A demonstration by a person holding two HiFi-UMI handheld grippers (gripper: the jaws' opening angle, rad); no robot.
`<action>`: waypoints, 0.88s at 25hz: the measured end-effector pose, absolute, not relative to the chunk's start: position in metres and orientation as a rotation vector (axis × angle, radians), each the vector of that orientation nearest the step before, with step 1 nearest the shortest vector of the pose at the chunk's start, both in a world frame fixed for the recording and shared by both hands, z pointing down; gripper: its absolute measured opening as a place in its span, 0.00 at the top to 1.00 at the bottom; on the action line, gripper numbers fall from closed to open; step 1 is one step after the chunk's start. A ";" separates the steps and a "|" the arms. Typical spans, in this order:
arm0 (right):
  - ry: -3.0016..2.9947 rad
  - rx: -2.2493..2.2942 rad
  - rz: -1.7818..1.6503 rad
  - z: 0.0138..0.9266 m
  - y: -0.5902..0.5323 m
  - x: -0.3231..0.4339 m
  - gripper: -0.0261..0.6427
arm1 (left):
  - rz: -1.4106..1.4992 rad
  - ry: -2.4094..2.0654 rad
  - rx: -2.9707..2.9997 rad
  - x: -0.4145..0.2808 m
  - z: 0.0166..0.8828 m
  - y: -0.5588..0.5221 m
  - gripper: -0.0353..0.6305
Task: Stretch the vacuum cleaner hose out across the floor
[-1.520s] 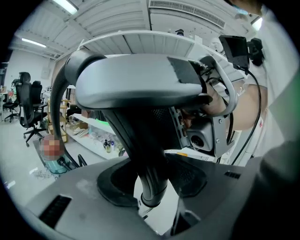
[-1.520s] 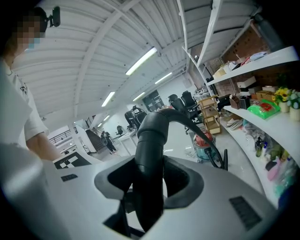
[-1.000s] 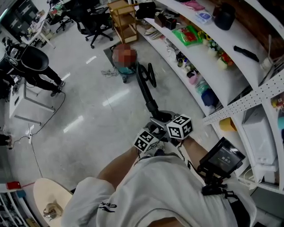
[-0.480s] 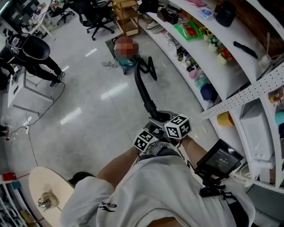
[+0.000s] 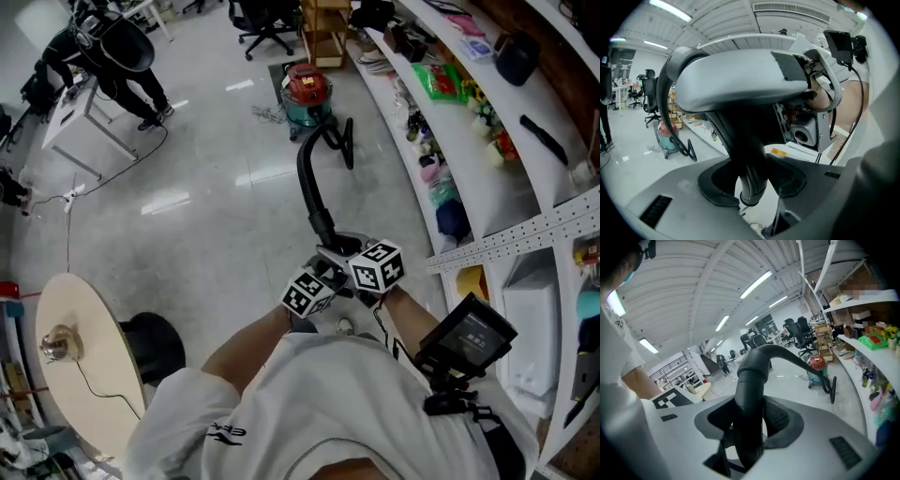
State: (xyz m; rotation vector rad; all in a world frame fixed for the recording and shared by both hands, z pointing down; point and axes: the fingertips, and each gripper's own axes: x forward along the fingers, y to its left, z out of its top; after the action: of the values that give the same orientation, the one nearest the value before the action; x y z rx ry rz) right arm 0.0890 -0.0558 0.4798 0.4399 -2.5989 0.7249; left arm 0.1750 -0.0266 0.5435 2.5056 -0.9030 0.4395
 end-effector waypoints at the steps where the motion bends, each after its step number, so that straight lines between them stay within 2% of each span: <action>1: -2.603 0.421 0.719 0.480 -0.050 0.095 0.70 | 0.433 -0.921 2.499 0.182 0.543 -0.022 0.71; 13: -2.629 0.276 0.680 0.472 0.016 0.145 0.70 | 0.372 -1.052 2.432 0.239 0.532 0.035 0.71; 22: -2.616 0.180 0.671 0.474 0.062 0.147 0.70 | 0.364 -1.133 2.383 0.240 0.535 0.076 0.71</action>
State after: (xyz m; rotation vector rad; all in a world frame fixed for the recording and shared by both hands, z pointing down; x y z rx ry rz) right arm 0.1470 0.0624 0.4739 0.1803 -2.6164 0.6712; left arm 0.2403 0.0756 0.5353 2.3826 -1.1333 0.3643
